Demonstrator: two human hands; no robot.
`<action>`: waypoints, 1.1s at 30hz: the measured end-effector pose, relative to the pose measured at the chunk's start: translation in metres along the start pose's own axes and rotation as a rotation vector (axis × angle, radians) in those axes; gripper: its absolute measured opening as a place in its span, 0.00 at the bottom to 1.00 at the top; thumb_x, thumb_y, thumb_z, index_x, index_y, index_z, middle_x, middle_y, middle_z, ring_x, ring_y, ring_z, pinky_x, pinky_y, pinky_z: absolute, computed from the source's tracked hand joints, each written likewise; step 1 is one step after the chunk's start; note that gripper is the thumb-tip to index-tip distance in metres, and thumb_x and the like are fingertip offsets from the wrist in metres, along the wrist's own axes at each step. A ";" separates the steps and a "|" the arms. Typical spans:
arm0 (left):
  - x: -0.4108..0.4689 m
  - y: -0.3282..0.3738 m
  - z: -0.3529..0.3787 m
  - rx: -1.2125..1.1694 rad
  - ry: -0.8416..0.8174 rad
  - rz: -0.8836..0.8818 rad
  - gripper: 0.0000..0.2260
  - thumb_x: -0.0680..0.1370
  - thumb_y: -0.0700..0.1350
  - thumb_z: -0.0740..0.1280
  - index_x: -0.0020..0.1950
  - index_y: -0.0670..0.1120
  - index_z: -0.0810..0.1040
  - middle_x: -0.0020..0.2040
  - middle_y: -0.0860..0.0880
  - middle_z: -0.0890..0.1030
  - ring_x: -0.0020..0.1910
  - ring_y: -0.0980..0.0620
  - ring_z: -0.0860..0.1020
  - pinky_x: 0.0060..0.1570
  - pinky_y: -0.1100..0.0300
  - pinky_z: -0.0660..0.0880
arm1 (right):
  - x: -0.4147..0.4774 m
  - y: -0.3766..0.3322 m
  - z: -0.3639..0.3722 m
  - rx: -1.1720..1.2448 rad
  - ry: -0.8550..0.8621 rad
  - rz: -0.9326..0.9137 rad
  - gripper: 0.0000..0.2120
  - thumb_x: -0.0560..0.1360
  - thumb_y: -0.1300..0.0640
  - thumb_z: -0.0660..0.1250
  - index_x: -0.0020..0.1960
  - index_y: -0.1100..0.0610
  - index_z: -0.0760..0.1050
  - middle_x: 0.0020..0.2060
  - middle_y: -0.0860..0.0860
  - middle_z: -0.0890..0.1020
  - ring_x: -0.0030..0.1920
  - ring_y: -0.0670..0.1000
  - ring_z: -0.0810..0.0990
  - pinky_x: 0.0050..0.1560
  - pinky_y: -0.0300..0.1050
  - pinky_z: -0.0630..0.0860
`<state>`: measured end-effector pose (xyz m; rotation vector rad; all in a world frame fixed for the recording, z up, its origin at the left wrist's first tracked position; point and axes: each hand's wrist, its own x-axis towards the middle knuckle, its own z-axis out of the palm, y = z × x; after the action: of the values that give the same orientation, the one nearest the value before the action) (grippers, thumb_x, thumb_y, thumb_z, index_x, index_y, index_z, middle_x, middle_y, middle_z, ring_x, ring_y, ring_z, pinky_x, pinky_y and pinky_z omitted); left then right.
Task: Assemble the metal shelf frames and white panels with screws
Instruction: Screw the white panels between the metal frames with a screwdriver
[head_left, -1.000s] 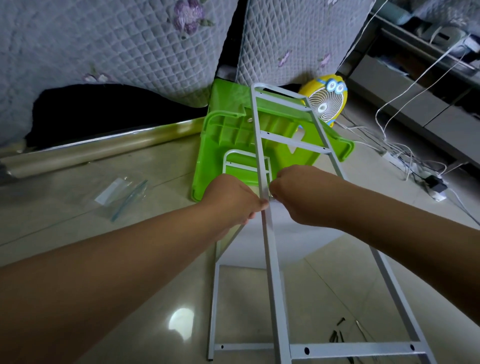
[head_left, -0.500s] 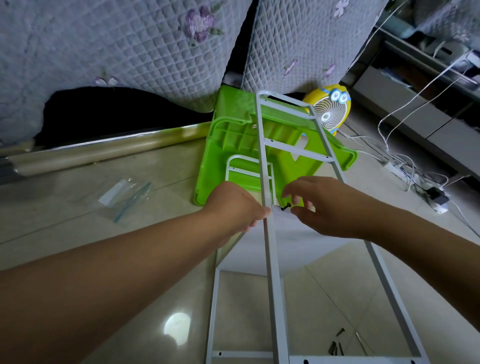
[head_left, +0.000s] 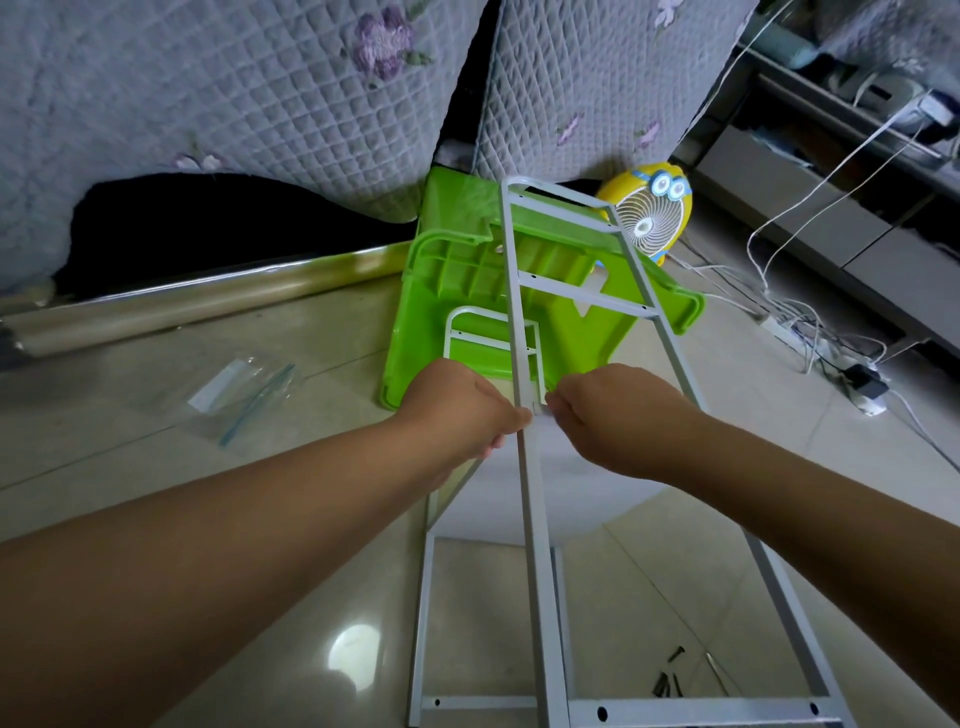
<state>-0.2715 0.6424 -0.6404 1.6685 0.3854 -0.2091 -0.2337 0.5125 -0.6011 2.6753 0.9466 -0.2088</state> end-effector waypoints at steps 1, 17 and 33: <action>0.000 0.000 0.000 0.002 0.003 0.000 0.09 0.72 0.39 0.72 0.42 0.31 0.81 0.42 0.33 0.81 0.36 0.45 0.76 0.52 0.47 0.78 | 0.001 -0.001 -0.001 0.037 -0.019 0.020 0.18 0.81 0.53 0.49 0.34 0.56 0.61 0.29 0.50 0.64 0.38 0.55 0.69 0.39 0.43 0.65; 0.001 -0.001 -0.003 -0.012 -0.016 -0.017 0.09 0.71 0.40 0.72 0.42 0.32 0.81 0.35 0.39 0.79 0.36 0.45 0.76 0.51 0.50 0.79 | -0.007 0.029 0.006 0.146 0.216 -0.306 0.08 0.68 0.58 0.65 0.43 0.61 0.79 0.36 0.55 0.79 0.30 0.57 0.79 0.27 0.45 0.75; 0.003 -0.005 -0.002 -0.027 -0.014 0.001 0.10 0.71 0.40 0.72 0.41 0.31 0.81 0.36 0.37 0.79 0.36 0.45 0.75 0.52 0.46 0.78 | 0.011 0.019 -0.009 0.256 -0.155 -0.004 0.20 0.81 0.50 0.52 0.33 0.56 0.69 0.30 0.48 0.72 0.35 0.49 0.71 0.41 0.42 0.65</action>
<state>-0.2705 0.6454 -0.6459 1.6400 0.3751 -0.2136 -0.2133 0.5080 -0.5912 2.8344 0.9324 -0.5653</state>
